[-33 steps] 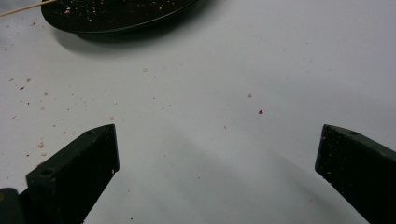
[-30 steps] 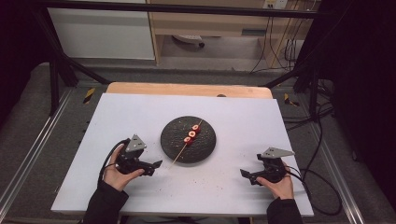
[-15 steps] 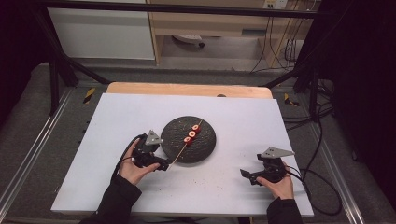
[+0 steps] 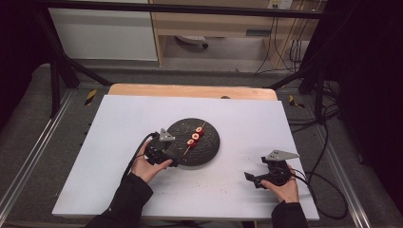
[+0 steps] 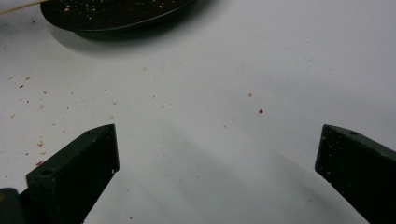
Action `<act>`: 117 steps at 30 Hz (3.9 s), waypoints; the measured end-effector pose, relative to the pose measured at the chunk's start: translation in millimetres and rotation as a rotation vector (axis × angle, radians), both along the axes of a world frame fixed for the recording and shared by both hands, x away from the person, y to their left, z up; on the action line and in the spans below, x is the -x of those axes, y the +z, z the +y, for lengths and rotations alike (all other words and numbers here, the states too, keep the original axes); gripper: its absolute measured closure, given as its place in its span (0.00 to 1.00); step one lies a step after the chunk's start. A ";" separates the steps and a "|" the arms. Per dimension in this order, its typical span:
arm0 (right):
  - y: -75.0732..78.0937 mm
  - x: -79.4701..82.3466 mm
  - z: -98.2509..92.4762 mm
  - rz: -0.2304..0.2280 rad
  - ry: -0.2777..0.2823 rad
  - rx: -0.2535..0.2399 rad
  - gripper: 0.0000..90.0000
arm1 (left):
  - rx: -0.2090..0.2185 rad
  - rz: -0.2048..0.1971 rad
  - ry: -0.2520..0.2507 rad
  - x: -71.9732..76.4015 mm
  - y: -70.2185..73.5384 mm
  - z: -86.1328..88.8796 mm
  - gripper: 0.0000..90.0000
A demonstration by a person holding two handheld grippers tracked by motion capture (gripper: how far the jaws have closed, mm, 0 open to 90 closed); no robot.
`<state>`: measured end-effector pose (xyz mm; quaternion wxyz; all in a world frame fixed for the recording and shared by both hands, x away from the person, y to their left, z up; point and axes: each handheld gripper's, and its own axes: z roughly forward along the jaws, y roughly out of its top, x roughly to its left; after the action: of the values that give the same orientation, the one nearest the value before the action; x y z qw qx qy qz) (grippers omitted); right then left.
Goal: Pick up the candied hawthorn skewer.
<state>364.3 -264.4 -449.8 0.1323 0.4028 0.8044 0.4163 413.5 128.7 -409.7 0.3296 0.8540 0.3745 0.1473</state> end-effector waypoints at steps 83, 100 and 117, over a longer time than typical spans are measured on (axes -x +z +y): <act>6.2 0.7 9.9 -0.001 0.013 -0.012 0.01 | 0.122 -0.064 0.008 33.7 6.1 32.8 0.98; 23.7 -3.9 48.7 -0.022 0.041 -0.047 0.01 | 0.216 -0.110 -0.027 59.2 -6.0 73.5 0.98; 45.7 -19.4 111.6 -0.030 0.060 -0.140 0.01 | 0.227 -0.148 -0.038 72.0 -13.0 72.2 0.98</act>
<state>383.7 -152.8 -404.0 0.1032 0.3802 0.7830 0.4813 341.6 200.9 -422.7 0.4537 0.8049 0.3472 0.1603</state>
